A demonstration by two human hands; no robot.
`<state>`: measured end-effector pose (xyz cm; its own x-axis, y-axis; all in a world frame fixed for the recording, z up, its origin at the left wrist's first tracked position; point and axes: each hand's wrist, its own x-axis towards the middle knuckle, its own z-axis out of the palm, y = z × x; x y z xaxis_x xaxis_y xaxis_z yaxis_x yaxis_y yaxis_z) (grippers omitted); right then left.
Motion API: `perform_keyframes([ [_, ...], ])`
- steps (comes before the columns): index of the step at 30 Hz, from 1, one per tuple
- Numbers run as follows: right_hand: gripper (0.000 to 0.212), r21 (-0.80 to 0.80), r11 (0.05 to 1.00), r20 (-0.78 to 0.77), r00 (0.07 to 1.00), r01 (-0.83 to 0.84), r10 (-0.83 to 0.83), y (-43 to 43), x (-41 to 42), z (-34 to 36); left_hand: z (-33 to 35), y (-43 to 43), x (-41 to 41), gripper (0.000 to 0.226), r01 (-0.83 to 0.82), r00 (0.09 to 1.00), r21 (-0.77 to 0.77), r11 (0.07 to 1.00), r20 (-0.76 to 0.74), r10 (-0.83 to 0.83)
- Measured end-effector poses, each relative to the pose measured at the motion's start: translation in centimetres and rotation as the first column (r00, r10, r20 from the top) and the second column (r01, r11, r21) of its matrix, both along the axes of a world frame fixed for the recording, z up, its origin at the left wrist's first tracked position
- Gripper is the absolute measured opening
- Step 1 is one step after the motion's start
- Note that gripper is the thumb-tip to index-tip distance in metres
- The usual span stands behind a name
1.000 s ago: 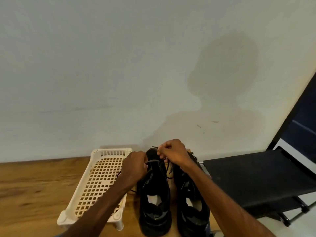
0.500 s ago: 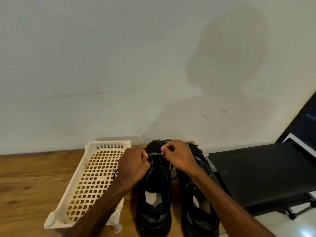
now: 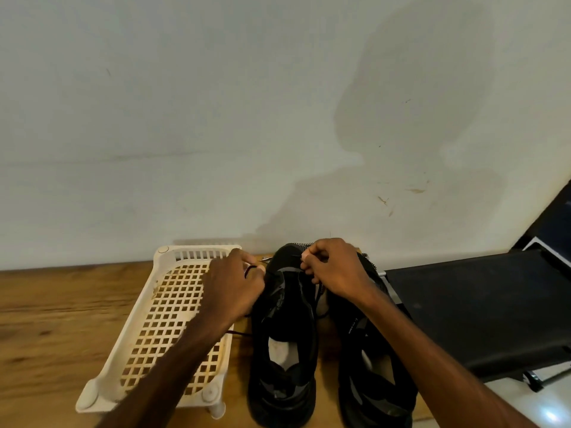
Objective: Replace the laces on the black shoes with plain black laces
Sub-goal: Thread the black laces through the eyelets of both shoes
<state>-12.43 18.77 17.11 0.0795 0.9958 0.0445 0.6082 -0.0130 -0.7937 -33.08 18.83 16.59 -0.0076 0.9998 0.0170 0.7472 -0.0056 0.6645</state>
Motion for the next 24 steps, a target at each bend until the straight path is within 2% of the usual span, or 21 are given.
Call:
perform_keyframes([
  [1, 0.013, 0.009, 1.0, -0.023, 1.0, 0.013, -0.013, 0.0, 0.2, 0.1, 0.1, -0.4, 0.2, 0.032, -0.011, 0.987, 0.081, 0.997, -0.159, 0.024],
  [2, 0.012, 0.011, 0.999, -0.046, 0.998, 0.032, -0.031, 0.1, 0.5, 0.2, 0.2, -0.8, 0.6, 0.038, -0.009, 0.967, 0.187, 0.982, -0.247, 0.056],
  [4, 0.013, -0.001, 0.998, -0.092, 0.994, 0.057, -0.056, 0.3, 0.9, 0.3, 0.4, -1.5, 1.5, 0.033, 0.011, 0.978, 0.287, 0.958, -0.203, 0.049],
  [6, 0.019, -0.017, 0.999, -0.122, 0.991, 0.049, -0.051, 0.2, 1.2, 0.3, 0.1, -2.3, 2.1, 0.029, 0.053, 0.995, 0.225, 0.973, -0.089, -0.034],
  [7, 0.021, -0.025, 0.999, -0.135, 0.99, 0.035, -0.038, 0.1, 1.2, 0.4, 0.0, -2.6, 2.5, 0.03, 0.074, 0.994, 0.164, 0.984, -0.094, -0.059],
  [9, 0.019, -0.05, 0.999, -0.18, 0.984, -0.004, -0.005, -0.3, 1.1, 0.5, -0.3, -2.9, 3.0, 0.031, 0.093, 0.985, 0.128, 0.987, -0.159, -0.072],
  [12, 0.009, -0.046, 0.998, -0.203, 0.978, -0.051, 0.041, -0.6, 0.6, 0.7, -0.2, -2.6, 3.8, 0.021, 0.098, 0.964, 0.151, 0.984, -0.261, -0.055],
  [16, 0.002, -0.003, 0.997, -0.08, 0.994, -0.075, 0.074, -0.8, -0.2, 0.5, -0.5, -2.3, 4.6, 0.017, 0.103, 0.928, 0.18, 0.978, -0.372, -0.029],
  [19, 0.002, 0.015, 0.996, 0.086, 0.993, -0.087, 0.086, -0.6, -0.8, 0.2, -0.6, -2.0, 4.3, 0.013, 0.079, 0.948, 0.209, 0.975, -0.317, -0.009],
  [24, 0.001, 0.024, 1.0, 0.13, 0.992, -0.005, 0.002, -0.6, -2.0, -0.2, -0.5, -1.8, 4.1, 0.013, 0.044, 0.973, 0.203, 0.978, -0.233, 0.004],
])
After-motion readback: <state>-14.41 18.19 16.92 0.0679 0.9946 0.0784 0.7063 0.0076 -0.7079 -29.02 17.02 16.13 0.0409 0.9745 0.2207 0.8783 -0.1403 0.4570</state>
